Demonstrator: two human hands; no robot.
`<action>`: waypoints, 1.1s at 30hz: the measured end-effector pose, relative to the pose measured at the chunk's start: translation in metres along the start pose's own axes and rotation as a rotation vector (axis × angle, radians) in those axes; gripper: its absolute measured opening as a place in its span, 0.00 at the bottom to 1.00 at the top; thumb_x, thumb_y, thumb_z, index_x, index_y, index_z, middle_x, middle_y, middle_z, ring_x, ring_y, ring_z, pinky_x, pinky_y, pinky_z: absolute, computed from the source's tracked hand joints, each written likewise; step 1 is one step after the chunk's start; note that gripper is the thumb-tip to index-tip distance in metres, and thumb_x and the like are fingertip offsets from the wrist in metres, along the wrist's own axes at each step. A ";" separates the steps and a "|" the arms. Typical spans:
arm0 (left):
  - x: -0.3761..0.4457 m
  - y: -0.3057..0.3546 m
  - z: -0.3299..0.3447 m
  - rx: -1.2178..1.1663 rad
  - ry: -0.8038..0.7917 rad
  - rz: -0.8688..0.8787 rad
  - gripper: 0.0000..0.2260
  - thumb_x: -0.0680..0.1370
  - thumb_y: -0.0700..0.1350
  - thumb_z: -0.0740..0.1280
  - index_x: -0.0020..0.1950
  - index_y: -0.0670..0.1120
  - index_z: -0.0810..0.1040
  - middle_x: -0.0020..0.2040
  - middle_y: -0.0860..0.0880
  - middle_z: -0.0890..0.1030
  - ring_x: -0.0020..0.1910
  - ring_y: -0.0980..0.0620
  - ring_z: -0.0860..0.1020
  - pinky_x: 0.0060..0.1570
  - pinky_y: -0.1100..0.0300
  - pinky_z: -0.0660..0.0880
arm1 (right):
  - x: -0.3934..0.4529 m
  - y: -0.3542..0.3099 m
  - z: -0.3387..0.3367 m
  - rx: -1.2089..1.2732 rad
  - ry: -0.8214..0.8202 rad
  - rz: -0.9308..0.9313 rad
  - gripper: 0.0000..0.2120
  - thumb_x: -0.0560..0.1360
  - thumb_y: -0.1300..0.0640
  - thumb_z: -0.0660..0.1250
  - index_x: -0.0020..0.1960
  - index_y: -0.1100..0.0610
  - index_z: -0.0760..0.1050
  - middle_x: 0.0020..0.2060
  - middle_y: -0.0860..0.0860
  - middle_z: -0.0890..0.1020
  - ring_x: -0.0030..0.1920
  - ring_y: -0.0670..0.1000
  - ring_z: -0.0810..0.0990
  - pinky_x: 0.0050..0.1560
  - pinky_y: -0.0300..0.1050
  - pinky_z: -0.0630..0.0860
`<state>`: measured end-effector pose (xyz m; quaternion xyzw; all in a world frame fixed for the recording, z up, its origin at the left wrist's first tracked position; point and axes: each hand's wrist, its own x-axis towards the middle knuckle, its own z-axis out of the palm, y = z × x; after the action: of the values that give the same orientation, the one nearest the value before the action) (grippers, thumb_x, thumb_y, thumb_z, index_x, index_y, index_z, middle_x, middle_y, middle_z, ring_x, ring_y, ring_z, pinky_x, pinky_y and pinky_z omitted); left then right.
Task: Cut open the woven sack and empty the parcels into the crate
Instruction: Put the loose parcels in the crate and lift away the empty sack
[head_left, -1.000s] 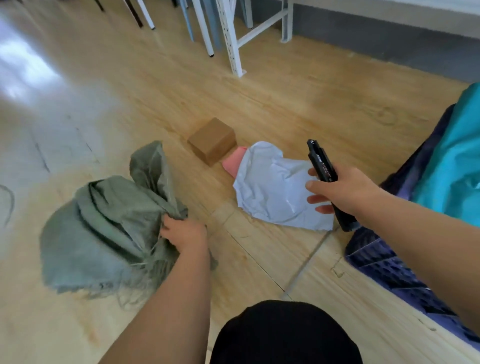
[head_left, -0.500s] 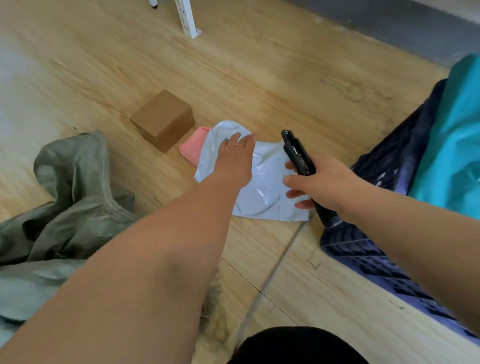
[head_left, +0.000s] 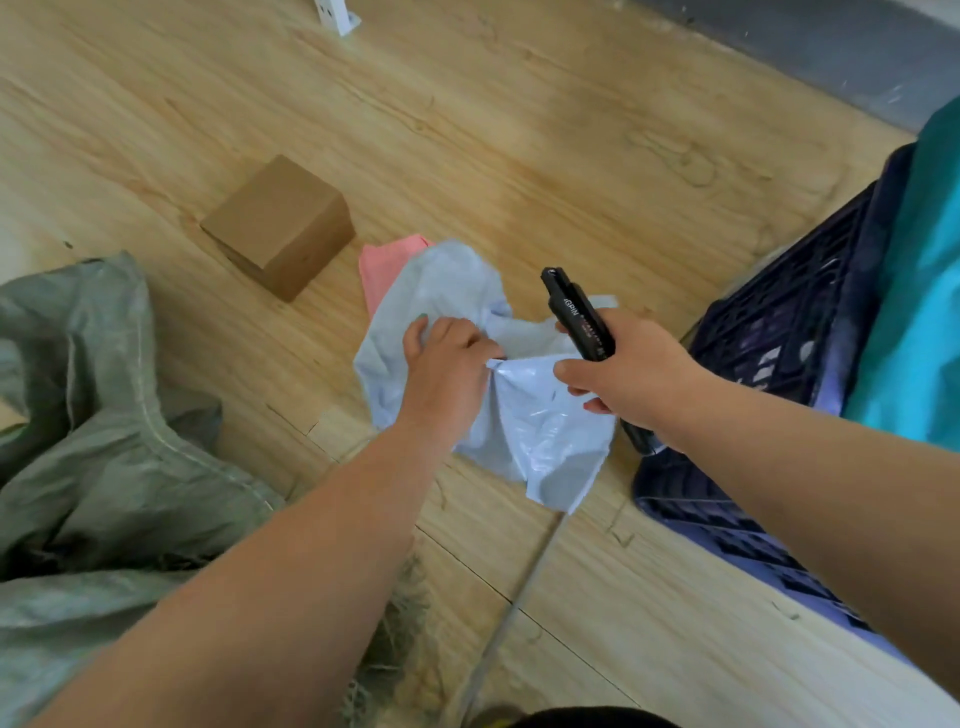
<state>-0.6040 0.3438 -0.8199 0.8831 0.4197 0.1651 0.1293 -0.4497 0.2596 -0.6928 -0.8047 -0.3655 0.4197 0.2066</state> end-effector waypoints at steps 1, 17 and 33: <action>-0.004 0.002 -0.005 -0.089 0.111 0.061 0.09 0.70 0.37 0.69 0.45 0.48 0.83 0.43 0.48 0.77 0.53 0.47 0.74 0.66 0.43 0.59 | 0.003 0.000 0.001 -0.095 0.037 -0.049 0.14 0.72 0.56 0.71 0.55 0.57 0.74 0.45 0.57 0.80 0.45 0.59 0.82 0.44 0.53 0.81; 0.055 -0.075 -0.004 -0.436 -0.253 -1.050 0.35 0.73 0.50 0.70 0.76 0.51 0.56 0.71 0.40 0.62 0.66 0.40 0.69 0.61 0.52 0.70 | 0.020 0.016 -0.005 0.105 0.512 0.087 0.07 0.71 0.57 0.67 0.48 0.54 0.74 0.37 0.51 0.83 0.38 0.53 0.84 0.41 0.53 0.82; 0.067 -0.081 0.022 -0.313 -0.106 -0.878 0.28 0.70 0.54 0.74 0.62 0.42 0.70 0.60 0.42 0.76 0.57 0.40 0.77 0.52 0.51 0.75 | 0.033 0.013 0.017 0.355 0.483 0.257 0.04 0.72 0.62 0.68 0.45 0.57 0.75 0.32 0.53 0.84 0.29 0.47 0.84 0.31 0.41 0.80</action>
<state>-0.6121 0.4437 -0.8577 0.5991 0.7165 0.1105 0.3398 -0.4455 0.2771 -0.7281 -0.8720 -0.1225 0.2964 0.3699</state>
